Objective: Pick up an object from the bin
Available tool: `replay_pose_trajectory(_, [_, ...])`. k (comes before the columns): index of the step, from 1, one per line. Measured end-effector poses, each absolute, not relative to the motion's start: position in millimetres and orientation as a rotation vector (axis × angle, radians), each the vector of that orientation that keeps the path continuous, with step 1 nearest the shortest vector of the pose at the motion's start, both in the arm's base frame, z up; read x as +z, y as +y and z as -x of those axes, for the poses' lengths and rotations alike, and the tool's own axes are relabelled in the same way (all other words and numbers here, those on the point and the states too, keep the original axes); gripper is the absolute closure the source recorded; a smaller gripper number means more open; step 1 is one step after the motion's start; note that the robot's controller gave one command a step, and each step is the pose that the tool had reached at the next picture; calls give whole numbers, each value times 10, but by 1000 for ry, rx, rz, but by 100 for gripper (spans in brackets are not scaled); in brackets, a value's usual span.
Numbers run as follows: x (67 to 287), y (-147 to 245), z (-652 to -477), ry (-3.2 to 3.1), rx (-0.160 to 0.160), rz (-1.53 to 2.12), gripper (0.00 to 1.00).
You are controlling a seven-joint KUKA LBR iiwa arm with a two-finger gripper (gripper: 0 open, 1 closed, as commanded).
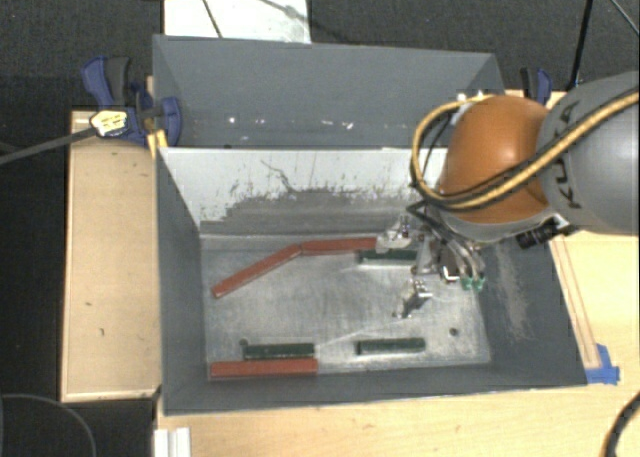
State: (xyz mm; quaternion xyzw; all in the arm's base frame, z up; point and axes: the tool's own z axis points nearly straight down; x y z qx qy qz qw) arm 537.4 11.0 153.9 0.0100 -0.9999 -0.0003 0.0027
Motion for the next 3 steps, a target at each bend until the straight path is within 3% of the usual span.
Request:
replay_pose_trajectory(1, [1582,110,-5393,-3144,-1,-31,0])
replay_pose_trajectory(2, [759,-73,-4884,-3127,-2,-190,100])
replay_pose_trajectory(3, [760,-67,-4951,-3159,-1,-191,0])
